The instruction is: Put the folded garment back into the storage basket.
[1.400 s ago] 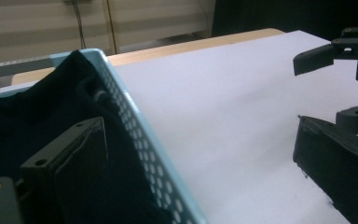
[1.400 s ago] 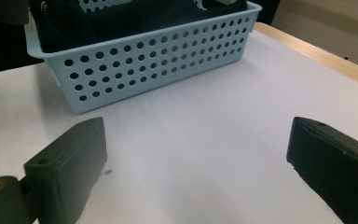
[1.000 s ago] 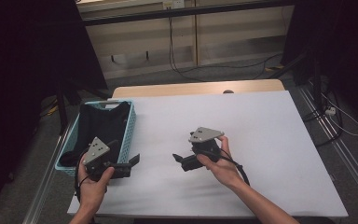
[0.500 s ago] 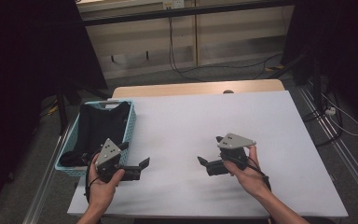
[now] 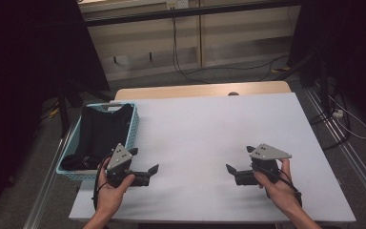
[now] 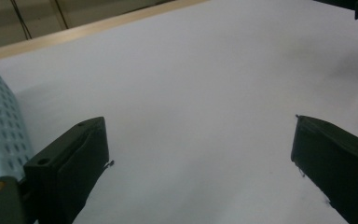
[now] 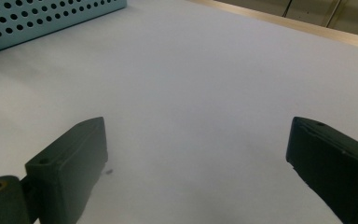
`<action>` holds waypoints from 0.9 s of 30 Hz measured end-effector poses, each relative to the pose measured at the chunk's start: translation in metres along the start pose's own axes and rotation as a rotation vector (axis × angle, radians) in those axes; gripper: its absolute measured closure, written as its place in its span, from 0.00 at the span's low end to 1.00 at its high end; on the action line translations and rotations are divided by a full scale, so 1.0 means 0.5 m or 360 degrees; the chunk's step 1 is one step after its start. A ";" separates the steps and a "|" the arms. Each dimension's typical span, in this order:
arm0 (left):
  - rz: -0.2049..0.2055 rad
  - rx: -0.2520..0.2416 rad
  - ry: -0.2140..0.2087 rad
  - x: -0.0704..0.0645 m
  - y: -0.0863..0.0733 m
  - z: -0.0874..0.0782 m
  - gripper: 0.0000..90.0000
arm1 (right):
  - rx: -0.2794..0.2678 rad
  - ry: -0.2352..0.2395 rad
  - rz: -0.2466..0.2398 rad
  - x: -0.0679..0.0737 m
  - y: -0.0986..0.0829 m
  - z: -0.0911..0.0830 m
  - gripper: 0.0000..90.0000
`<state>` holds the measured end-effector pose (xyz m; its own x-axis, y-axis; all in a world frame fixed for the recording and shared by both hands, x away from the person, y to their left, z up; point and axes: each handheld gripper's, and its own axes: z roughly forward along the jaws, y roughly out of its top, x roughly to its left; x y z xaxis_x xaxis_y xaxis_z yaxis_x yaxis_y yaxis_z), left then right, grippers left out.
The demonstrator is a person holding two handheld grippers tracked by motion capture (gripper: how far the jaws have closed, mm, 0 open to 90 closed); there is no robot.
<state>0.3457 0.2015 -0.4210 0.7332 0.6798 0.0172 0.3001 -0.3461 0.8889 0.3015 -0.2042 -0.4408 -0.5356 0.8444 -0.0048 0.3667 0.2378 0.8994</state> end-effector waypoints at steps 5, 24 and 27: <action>-0.0024 -0.0037 0.0000 0.001 0.000 0.000 0.05 | -0.0003 -0.0033 0.0012 -0.008 -0.013 -0.021 0.05; -0.0009 0.0008 0.0015 -0.001 -0.030 0.001 0.05 | -0.0032 -0.0104 0.0057 -0.025 -0.048 -0.066 0.05; 0.0015 0.0032 0.0002 -0.003 -0.030 0.003 0.05 | -0.0065 -0.0091 0.0066 -0.024 -0.045 -0.069 0.04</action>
